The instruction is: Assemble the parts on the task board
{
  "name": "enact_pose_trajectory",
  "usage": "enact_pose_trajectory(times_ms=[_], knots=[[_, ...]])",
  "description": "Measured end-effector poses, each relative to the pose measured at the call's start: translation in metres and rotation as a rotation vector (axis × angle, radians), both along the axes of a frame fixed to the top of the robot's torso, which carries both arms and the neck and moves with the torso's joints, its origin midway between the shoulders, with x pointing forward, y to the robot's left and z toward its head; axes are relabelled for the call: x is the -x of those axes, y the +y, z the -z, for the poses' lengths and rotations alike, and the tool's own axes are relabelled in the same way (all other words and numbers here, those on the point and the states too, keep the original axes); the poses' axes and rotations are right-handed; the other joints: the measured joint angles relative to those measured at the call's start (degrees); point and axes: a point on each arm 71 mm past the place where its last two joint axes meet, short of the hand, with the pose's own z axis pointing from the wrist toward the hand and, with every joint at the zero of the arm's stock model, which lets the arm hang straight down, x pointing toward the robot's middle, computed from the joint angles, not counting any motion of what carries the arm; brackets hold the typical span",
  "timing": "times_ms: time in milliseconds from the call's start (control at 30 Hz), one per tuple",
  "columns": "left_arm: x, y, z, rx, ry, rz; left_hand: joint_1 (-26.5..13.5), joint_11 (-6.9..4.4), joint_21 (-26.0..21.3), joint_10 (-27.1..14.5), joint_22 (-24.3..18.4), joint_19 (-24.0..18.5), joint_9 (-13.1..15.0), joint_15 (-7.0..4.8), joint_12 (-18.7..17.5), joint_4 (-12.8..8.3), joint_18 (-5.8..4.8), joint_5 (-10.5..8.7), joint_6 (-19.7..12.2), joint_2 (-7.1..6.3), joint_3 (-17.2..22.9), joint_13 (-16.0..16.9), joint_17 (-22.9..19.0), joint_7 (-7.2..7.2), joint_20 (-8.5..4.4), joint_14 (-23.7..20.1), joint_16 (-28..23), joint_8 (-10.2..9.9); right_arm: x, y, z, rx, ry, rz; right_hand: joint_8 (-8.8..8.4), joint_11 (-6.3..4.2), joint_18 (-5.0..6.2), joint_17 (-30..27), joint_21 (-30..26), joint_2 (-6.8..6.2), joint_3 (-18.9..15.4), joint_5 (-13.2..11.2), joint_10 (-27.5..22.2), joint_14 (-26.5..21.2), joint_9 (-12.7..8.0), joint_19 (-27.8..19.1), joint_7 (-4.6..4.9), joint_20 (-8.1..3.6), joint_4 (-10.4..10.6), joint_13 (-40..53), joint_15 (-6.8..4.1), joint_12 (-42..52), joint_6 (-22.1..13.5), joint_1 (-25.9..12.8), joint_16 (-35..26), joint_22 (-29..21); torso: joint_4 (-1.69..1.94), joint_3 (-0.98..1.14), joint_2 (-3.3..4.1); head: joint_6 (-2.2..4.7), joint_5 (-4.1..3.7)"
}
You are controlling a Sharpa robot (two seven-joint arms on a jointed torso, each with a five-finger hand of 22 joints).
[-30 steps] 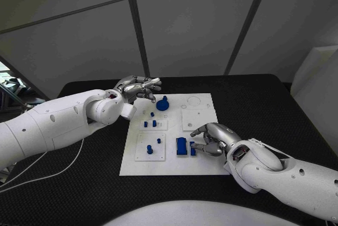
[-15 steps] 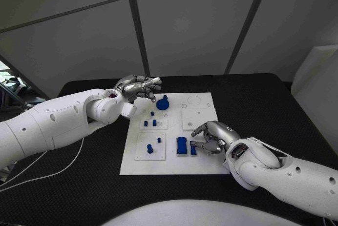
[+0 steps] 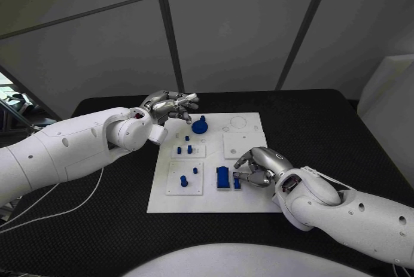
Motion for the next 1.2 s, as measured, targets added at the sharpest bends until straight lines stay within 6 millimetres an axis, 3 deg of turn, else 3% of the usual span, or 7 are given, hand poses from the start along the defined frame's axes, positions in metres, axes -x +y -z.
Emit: enact_pose_trajectory(times_ms=[667,767,867,1000,1100,1133,1200], knots=[[0.0,-0.001,0.003,0.003,-0.006,-0.001,0.22,0.0,-0.23,0.0,-0.19,0.0,0.0,0.21,0.49,-0.24,0.0,0.0,0.0,0.22,-0.57,0.0,-0.16,0.0,0.0,-0.21,0.0,0.24,-0.006,-0.019,-0.028,-0.205,-0.093,-0.013,-0.3,0.13,1.25,-0.81,-7.41,0.23,-2.13,1.87,-4.1,0.0,-0.93,-1.7,0.83,-0.09,0.21,-0.42,0.0,-7.06,-1.85,-1.31,-5.05,0.0,-0.25,-0.27,-0.62,1.28,-0.52],[0.0,-0.002,0.004,0.013,-0.018,-0.007,0.24,0.0,-0.51,0.01,-0.34,-0.14,0.0,0.23,0.95,-0.33,0.0,0.0,0.0,0.21,-0.95,0.03,-0.33,0.0,0.14,-0.53,-0.43,0.67,-0.024,-0.03,-0.034,-0.269,-0.088,0.015,-0.56,0.33,4.11,-13.29,-18.94,1.16,-2.09,3.47,-12.02,-2.03,-1.14,-9.71,1.05,-0.14,0.2,-10.39,-0.12,-21.68,-2.48,-0.38,-15.48,-0.06,-0.38,-0.44,-1.09,1.77,-0.64],[-0.002,0.0,0.006,0.027,-0.033,-0.025,0.92,0.0,-2.04,0.01,-1.11,-2.12,0.0,0.47,1.52,-0.57,0.03,0.0,0.0,0.15,-1.67,0.05,-1.27,0.0,0.62,-3.12,-2.24,1.13,-0.048,-0.044,-0.039,-0.351,-0.066,0.067,-0.89,0.93,8.13,-33.9,-41.12,1.67,-0.98,4.0,-21.73,-10.61,-1.24,-24.51,1.44,0.3,-0.04,-23.46,0.38,-39.86,-3.28,0.5,-35.92,-10.63,-0.6,-0.63,-1.61,2.39,-0.74],[-0.006,0.004,0.009,0.048,-0.055,-0.068,1.84,0.32,-7.7,0.33,-4.67,-9.61,0.0,1.69,1.67,-0.55,3.49,0.0,0.32,1.07,-2.14,-0.54,-5.41,-0.32,1.77,-10.08,-10.99,1.92,-0.079,-0.06,-0.037,-0.481,0.002,0.15,-1.51,3.2,8.51,-44.78,-55.63,0.74,2.29,4.52,-24.69,-18.31,-1.28,-32.47,3.03,2.45,0.41,-38.04,3.03,-54.79,-4.43,2.12,-54.28,-20.02,-0.98,-1.0,-2.55,3.76,-1.01],[-0.01,0.006,0.012,0.063,-0.068,-0.104,2.95,0.77,-13.4,0.78,-9.18,-15.83,-0.03,3.27,-0.19,-0.52,3.38,0.0,0.53,1.41,-2.49,-1.76,-8.89,-0.53,3.42,-12.5,-19.57,2.04,-0.097,-0.065,-0.034,-0.576,0.051,0.197,-1.84,4.37,8.51,-50.31,-62.25,0.51,4.05,4.52,-24.12,-20.42,-1.28,-34.33,3.96,4.19,0.71,-47.19,5.01,-61.79,-4.66,2.31,-63.49,-25.23,-1.4,-1.38,-3.38,4.71,-1.03],[-0.011,0.006,0.014,0.07,-0.071,-0.122,3.02,0.91,-15.12,0.92,-10.72,-17.55,-0.08,3.67,-0.96,-0.38,0.39,0.0,0.53,1.5,-2.63,-2.02,-9.84,-0.53,3.99,-12.91,-22.18,2.04,-0.105,-0.067,-0.032,-0.618,0.071,0.216,-2.18,4.76,8.51,-52.06,-64.35,0.19,4.41,4.52,-23.73,-21.23,-1.33,-34.88,4.09,4.74,0.75,-49.8,5.51,-63.37,-4.79,1.99,-66.22,-26.98,-1.52,-1.48,-3.6,5.06,-1.03],[-0.014,0.008,0.017,0.08,-0.076,-0.15,3.54,0.98,-17.77,1.43,-13.43,-19.91,-0.1,4.1,-2.61,-0.33,-0.05,0.0,0.79,1.91,-2.68,-2.19,-11.35,-0.78,5.12,-13.33,-26.55,1.57,-0.115,-0.067,-0.029,-0.676,0.097,0.238,-2.7,5.27,8.51,-54.92,-67.95,-0.11,4.93,4.52,-23.22,-21.9,-1.35,-35.09,4.17,5.67,0.96,-54.24,6.15,-65.66,-4.86,1.69,-70.27,-30.22,-1.82,-1.68,-4.07,5.97,-1.03]])
